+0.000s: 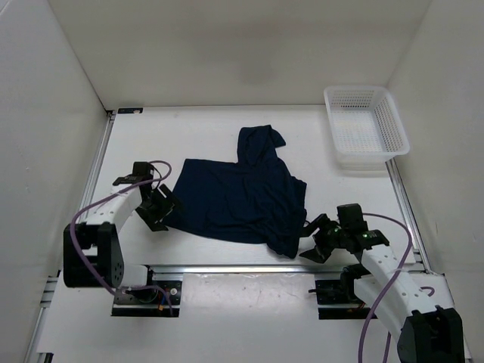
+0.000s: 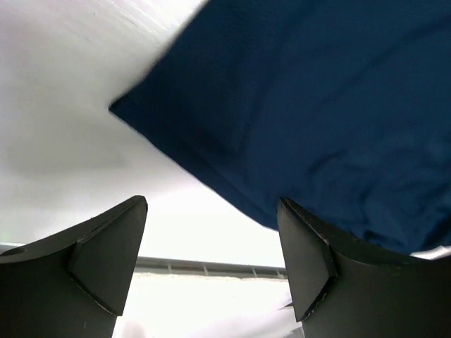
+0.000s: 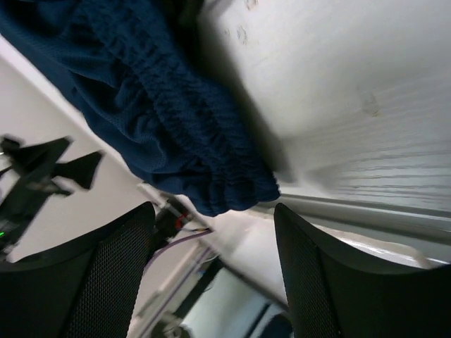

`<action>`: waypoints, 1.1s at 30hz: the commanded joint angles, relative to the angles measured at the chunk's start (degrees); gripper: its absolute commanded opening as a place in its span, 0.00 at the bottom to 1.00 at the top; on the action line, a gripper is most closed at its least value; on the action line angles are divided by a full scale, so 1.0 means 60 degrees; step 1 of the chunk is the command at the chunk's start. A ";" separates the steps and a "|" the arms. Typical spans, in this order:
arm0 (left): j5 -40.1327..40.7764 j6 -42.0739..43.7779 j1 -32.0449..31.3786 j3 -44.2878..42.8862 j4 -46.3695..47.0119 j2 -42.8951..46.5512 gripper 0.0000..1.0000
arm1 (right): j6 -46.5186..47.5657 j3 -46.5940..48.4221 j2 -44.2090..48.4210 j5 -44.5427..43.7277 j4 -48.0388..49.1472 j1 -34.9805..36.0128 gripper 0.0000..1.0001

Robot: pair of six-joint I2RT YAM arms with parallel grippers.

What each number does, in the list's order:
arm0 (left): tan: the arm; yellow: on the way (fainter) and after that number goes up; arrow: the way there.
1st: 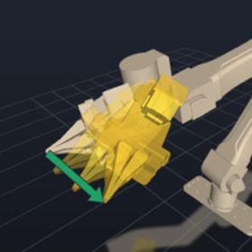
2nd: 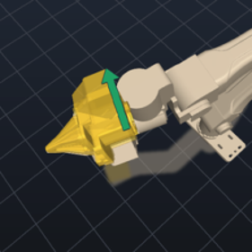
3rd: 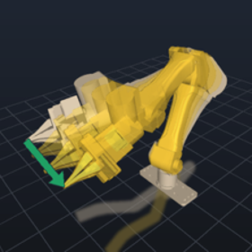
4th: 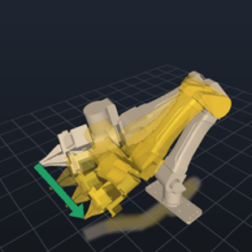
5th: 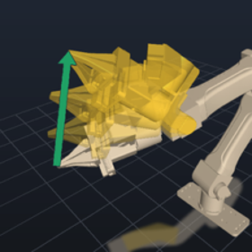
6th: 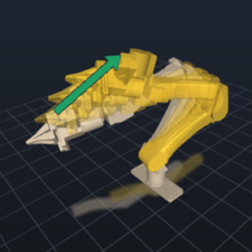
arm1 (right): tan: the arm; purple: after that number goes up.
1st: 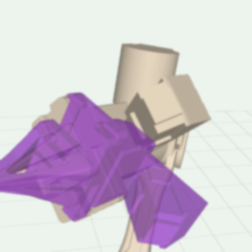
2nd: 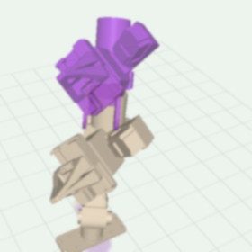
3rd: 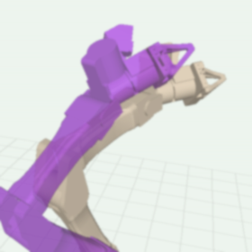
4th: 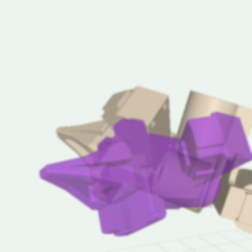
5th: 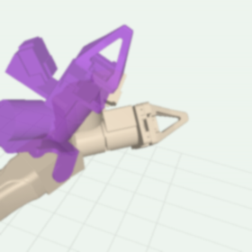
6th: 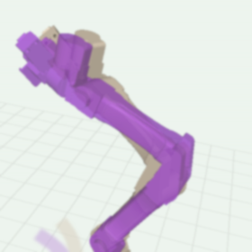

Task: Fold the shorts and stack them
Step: Flatten the shorts out

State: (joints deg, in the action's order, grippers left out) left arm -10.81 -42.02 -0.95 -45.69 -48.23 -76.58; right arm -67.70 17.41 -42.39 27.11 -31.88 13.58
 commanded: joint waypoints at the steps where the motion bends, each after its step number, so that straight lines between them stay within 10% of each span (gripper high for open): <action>1: -0.0162 -0.0232 0.0041 0.0305 0.0712 -0.0566 0.86 | -0.1415 -0.0308 0.0093 0.1106 0.0948 0.0050 0.73; 14: -0.0074 -0.0453 0.0041 0.0014 0.1475 -0.2032 0.75 | -0.2208 -0.0338 -0.0259 0.1473 0.0626 0.0050 0.76; 19: 0.0014 -0.0453 0.0041 0.0013 0.1563 -0.2324 0.10 | -0.2543 -0.0440 0.0034 0.1472 0.0436 0.0138 0.77; 33: -0.0249 -0.0453 0.0041 -0.0075 0.1563 -0.1534 0.10 | -0.1797 0.0027 -0.2000 0.0331 0.1297 0.0738 0.77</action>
State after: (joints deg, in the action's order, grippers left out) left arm -12.60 -44.95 -0.84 -45.67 -40.16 -88.44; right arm -80.36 15.22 -50.94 31.33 -27.55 16.32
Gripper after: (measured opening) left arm 0.122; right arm 0.770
